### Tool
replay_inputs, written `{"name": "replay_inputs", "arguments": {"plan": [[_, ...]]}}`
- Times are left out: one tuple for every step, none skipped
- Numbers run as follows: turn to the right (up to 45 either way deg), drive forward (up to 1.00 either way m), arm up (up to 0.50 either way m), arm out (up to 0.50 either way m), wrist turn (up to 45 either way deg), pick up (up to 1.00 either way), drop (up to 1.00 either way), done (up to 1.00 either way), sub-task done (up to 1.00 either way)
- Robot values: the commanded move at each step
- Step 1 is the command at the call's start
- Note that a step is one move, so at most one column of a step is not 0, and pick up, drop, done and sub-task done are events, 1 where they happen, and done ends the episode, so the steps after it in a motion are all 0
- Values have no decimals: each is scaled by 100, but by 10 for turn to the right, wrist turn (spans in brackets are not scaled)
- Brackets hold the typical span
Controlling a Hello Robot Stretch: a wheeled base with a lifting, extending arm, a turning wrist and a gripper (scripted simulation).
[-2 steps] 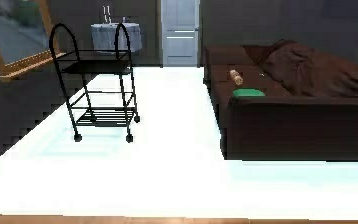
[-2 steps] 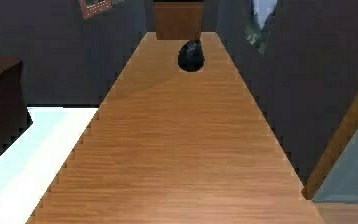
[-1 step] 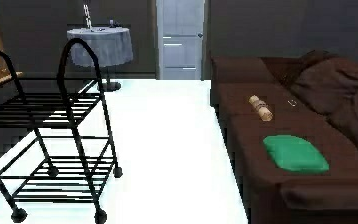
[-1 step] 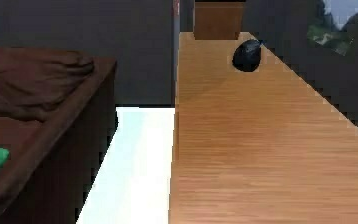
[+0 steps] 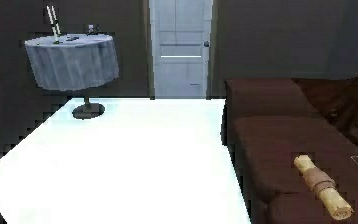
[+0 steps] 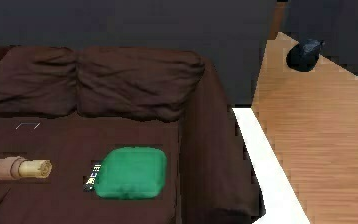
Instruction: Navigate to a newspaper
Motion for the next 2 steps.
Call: {"name": "replay_inputs", "arguments": {"plan": [[30,0,0,0,0,0,0,0,0],[0,60,0,0,0,0,0,0,0]]}}
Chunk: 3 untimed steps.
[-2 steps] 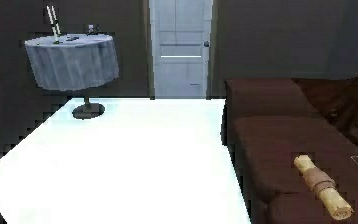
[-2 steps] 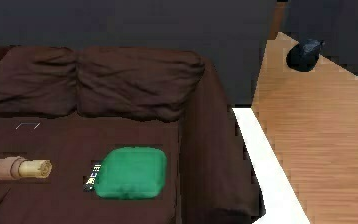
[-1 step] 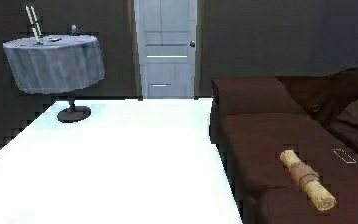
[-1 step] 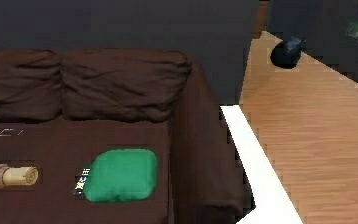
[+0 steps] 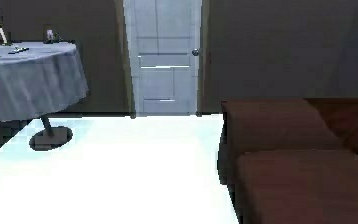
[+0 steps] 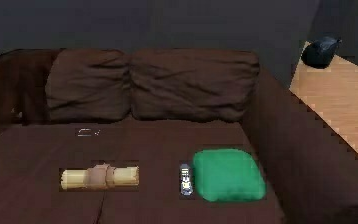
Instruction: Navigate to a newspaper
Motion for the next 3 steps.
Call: {"name": "replay_inputs", "arguments": {"plan": [[450,0,0,0,0,0,0,0,0],[180,0,0,0,0,0,0,0,0],[0,0,0,0,0,0,0,100,0]]}}
